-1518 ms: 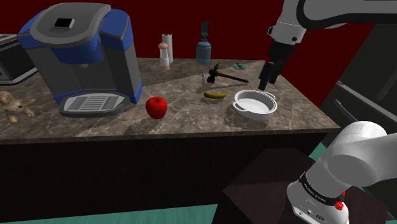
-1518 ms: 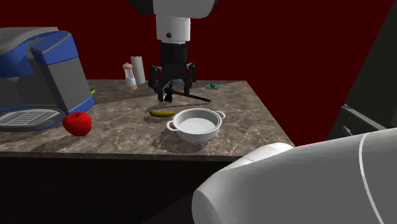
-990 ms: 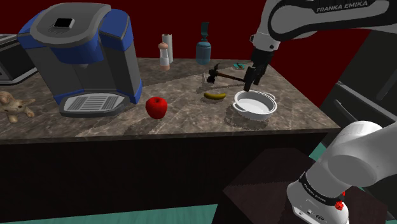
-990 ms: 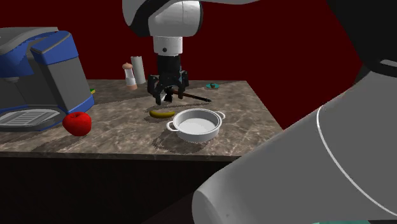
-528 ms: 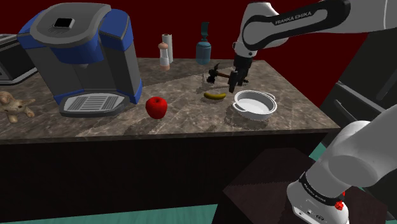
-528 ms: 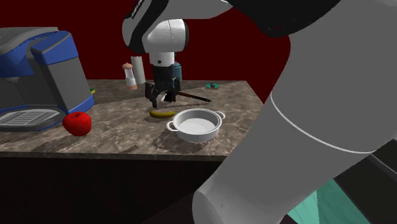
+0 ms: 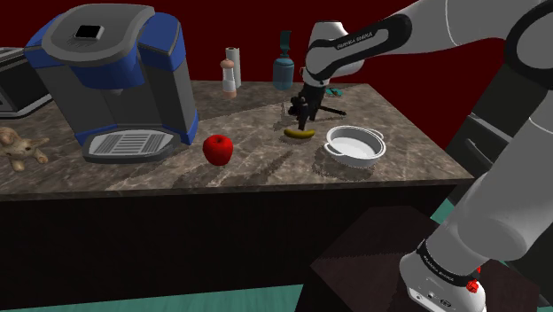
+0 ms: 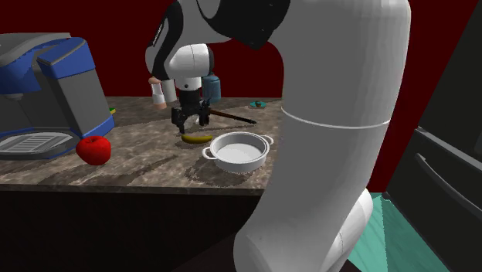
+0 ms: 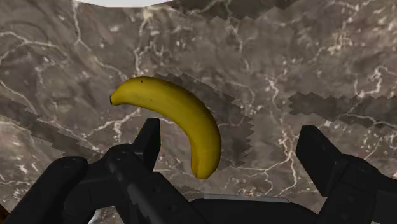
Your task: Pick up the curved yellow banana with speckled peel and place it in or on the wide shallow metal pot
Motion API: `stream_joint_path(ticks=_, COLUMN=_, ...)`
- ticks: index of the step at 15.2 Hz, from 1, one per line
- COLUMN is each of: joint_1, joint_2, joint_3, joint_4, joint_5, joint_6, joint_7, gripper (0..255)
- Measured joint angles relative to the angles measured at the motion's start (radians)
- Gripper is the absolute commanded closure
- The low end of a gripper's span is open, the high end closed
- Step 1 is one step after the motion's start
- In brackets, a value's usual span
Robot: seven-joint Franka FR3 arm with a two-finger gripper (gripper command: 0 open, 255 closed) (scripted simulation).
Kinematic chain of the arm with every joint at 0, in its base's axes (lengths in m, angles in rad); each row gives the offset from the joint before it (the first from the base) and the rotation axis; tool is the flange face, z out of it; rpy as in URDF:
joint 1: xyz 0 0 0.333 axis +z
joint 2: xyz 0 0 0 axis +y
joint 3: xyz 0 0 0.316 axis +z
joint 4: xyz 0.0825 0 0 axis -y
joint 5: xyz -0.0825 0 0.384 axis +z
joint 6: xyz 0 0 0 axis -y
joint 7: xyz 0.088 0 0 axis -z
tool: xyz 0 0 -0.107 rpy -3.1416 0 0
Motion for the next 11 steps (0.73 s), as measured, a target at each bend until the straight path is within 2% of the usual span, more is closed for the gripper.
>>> stream_joint_path(ticks=5, joint_1=-0.001, joint_2=0.181, joint_3=0.005, joint_4=0.153, joint_5=0.009, joint_6=0.032, joint_7=-0.044, gripper=0)
stream_joint_path(ticks=11, joint_1=-0.003, joint_2=0.230, joint_3=0.008, joint_4=0.139, joint_5=0.014, joint_6=0.095, joint_7=-0.054, gripper=0)
